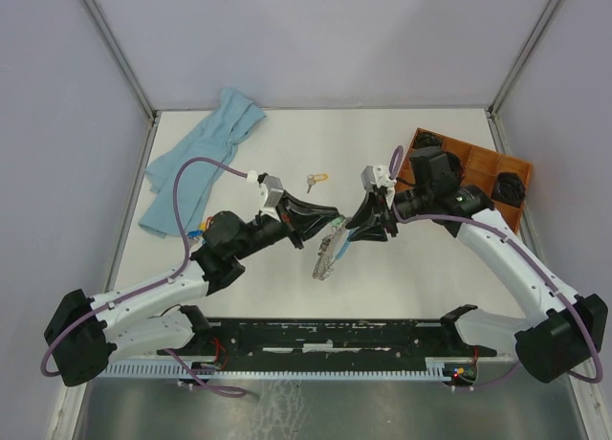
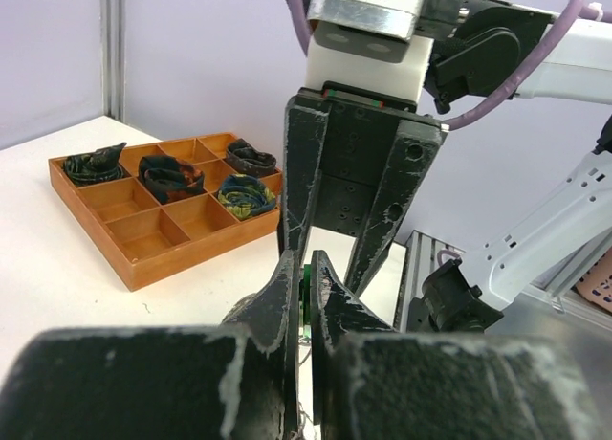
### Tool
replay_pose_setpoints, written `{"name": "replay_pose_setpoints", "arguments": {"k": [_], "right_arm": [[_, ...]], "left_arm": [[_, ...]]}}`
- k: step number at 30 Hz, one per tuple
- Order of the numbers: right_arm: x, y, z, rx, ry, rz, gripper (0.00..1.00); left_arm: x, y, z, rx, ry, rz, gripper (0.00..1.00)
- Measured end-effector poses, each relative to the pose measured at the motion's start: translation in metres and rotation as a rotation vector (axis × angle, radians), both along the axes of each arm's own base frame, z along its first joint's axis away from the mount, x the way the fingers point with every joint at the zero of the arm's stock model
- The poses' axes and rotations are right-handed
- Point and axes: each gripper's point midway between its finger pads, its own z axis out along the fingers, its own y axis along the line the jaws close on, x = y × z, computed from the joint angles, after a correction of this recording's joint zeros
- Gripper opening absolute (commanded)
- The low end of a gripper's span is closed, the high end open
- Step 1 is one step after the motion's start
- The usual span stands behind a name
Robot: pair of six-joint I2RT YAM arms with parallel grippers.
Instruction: Remove the keys from the keyring
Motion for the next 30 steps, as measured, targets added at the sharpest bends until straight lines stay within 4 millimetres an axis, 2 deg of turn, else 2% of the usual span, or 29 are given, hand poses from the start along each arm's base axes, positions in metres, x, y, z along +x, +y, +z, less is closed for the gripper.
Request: {"name": "replay_pose_setpoints", "arguments": {"k": [8, 30], "right_arm": [[-0.005, -0.008, 0.011, -0.007, -0.038, 0.005, 0.40], [-0.014, -0.011, 0.012, -0.006, -0.025, 0.033, 0.38]], "left_arm": [[0.002, 0.002, 0.003, -0.009, 0.000, 0.017, 0.03], [0.002, 0.003, 0.005, -0.019, -0.006, 0.020, 0.03]]}}
